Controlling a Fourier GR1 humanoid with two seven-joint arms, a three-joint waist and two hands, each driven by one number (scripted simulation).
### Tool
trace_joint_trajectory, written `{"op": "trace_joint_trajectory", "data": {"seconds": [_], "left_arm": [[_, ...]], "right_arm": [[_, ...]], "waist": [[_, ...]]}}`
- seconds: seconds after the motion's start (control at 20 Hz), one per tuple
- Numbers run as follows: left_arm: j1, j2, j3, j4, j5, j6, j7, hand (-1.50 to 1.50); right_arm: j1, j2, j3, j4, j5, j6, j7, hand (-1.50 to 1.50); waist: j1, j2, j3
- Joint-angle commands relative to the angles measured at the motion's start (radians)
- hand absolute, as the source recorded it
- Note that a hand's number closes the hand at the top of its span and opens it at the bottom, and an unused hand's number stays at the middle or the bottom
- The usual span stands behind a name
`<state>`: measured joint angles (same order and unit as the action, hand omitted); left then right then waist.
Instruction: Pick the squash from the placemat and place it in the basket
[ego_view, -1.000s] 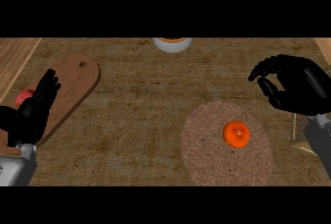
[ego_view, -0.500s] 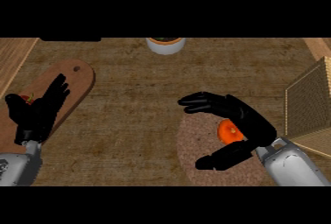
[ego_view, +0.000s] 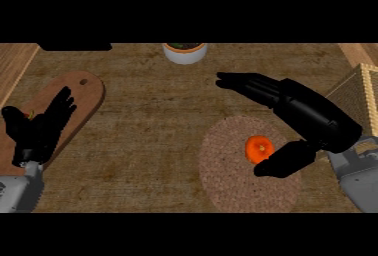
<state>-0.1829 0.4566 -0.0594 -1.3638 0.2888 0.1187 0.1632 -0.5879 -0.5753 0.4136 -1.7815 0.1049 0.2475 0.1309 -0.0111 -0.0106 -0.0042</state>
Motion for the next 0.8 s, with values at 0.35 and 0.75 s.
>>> {"op": "trace_joint_trajectory", "data": {"seconds": [0.35,0.75], "left_arm": [[-0.032,-0.009,0.023,0.003,0.007,-0.023,0.008,0.00],[0.048,-0.033,0.030,0.005,-0.028,-0.042,-0.047,0.00]], "right_arm": [[-0.320,-0.193,-0.120,0.167,-0.144,0.408,0.350,-1.50],[-0.163,-0.275,-0.250,0.117,-0.317,0.631,0.293,-1.50]], "waist": [[0.025,0.013,0.002],[0.006,0.009,0.004]]}}
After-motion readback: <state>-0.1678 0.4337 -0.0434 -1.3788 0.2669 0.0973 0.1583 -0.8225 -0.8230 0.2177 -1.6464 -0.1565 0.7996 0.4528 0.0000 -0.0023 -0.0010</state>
